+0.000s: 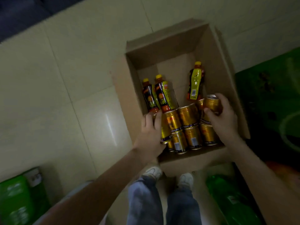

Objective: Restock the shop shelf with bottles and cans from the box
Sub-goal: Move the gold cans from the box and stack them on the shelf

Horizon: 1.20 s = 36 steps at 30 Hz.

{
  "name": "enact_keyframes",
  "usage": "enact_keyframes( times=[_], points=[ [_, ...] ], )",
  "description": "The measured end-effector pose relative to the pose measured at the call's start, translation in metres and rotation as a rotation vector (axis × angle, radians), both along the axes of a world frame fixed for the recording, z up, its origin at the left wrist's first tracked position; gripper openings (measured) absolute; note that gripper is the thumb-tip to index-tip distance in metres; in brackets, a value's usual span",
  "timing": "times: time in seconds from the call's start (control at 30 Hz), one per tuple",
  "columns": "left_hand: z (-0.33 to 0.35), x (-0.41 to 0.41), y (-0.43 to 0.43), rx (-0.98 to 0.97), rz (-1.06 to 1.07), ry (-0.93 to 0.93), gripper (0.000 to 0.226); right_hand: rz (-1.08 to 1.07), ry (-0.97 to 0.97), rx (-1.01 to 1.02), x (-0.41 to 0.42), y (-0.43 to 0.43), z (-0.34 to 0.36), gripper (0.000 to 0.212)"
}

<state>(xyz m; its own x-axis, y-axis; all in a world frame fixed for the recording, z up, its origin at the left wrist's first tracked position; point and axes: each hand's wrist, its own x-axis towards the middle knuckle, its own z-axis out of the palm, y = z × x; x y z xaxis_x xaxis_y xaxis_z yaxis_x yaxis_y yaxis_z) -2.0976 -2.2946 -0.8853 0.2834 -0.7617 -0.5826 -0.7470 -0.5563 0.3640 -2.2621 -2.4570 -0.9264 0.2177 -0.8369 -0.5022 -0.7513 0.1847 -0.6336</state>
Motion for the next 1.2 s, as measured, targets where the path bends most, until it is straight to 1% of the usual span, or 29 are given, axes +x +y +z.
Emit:
enact_keyframes(
  times=[0.07,0.13,0.23,0.3,0.37,0.43,0.47,0.53,0.63,0.67,0.7,0.77,0.83,0.9,0.97,1.03,1.13,1.2],
  points=[
    [0.059,0.001,-0.002,-0.097,0.039,0.060,0.107,-0.153,-0.147,0.107,-0.008,0.012,0.065,0.056],
    [0.118,-0.002,-0.006,-0.218,0.050,0.103,0.104,-0.258,-0.314,0.184,-0.018,0.026,0.137,0.056],
    [0.214,-0.013,-0.012,-0.315,0.012,0.204,0.096,-0.379,-0.432,0.239,-0.037,0.051,0.247,0.059],
    [0.275,-0.024,-0.017,-0.384,-0.035,0.285,0.095,-0.491,-0.527,0.286,-0.053,0.067,0.315,0.061],
    [0.329,-0.037,-0.018,-0.419,-0.078,0.366,0.101,-0.644,-0.645,0.318,-0.070,0.086,0.377,0.060],
    [0.375,-0.055,-0.017,-0.476,-0.127,0.445,0.109,-0.775,-0.769,0.332,-0.092,0.106,0.429,0.065],
    [0.396,-0.066,-0.014,-0.502,-0.153,0.471,0.112,-0.807,-0.828,0.351,-0.103,0.117,0.453,0.068],
    [0.433,-0.090,-0.002,-0.521,-0.220,0.532,0.114,-0.866,-0.939,0.420,-0.131,0.145,0.497,0.060],
    [0.481,-0.137,0.026,-0.605,-0.376,0.652,0.112,-0.983,-1.055,0.447,-0.177,0.193,0.549,0.051],
    [0.493,-0.155,0.038,-0.634,-0.420,0.677,0.109,-0.979,-1.097,0.443,-0.192,0.213,0.563,0.053],
    [0.503,-0.174,0.051,-0.657,-0.461,0.701,0.107,-0.967,-1.148,0.430,-0.211,0.233,0.575,0.061],
    [0.520,-0.213,0.078,-0.669,-0.544,0.754,0.102,-0.978,-1.198,0.397,-0.249,0.275,0.599,0.086],
    [0.538,-0.256,0.109,-0.626,-0.636,0.809,0.095,-1.016,-1.224,0.363,-0.288,0.323,0.619,0.102],
    [0.556,-0.304,0.142,-0.575,-0.735,0.846,0.093,-1.092,-1.263,0.295,-0.331,0.375,0.635,0.107],
    [0.575,-0.357,0.177,-0.514,-0.814,0.896,0.090,-1.151,-1.303,0.211,-0.376,0.425,0.650,0.109],
    [0.590,-0.408,0.210,-0.465,-0.880,0.945,0.087,-1.159,-1.339,0.123,-0.419,0.473,0.666,0.107],
    [0.613,-0.477,0.252,-0.353,-0.949,1.044,0.089,-1.156,-1.374,-0.014,-0.475,0.535,0.690,0.105],
    [0.637,-0.514,0.272,-0.315,-1.046,1.050,0.091,-1.187,-1.396,-0.098,-0.505,0.566,0.705,0.105]
  ],
)
